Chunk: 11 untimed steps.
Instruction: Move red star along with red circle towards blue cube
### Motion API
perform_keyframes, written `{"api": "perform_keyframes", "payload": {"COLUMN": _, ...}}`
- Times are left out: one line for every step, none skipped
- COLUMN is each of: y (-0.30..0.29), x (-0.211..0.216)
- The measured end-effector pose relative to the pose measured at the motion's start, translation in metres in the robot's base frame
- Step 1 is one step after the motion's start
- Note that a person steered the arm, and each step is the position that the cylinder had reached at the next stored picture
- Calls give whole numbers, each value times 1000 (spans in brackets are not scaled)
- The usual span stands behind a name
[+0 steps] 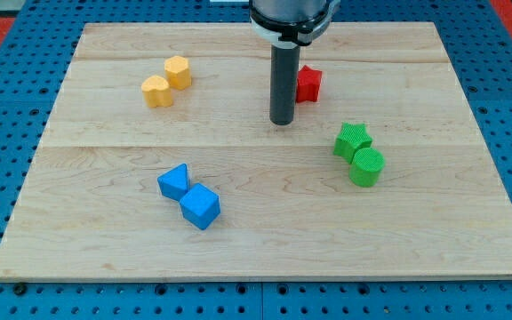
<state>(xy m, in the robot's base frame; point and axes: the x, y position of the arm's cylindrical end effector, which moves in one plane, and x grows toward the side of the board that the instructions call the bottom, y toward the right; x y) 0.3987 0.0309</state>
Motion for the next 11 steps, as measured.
{"api": "perform_keyframes", "payload": {"y": 0, "x": 0}}
{"api": "perform_keyframes", "payload": {"y": -3, "x": 0}}
{"api": "perform_keyframes", "payload": {"y": -2, "x": 0}}
{"api": "perform_keyframes", "payload": {"y": -2, "x": 0}}
{"api": "perform_keyframes", "payload": {"y": 31, "x": -8}}
{"api": "perform_keyframes", "payload": {"y": 88, "x": -42}}
{"api": "perform_keyframes", "payload": {"y": 101, "x": -75}}
{"api": "perform_keyframes", "payload": {"y": 63, "x": -73}}
{"api": "perform_keyframes", "payload": {"y": 26, "x": -72}}
{"api": "perform_keyframes", "payload": {"y": 26, "x": -72}}
{"api": "perform_keyframes", "payload": {"y": 40, "x": -97}}
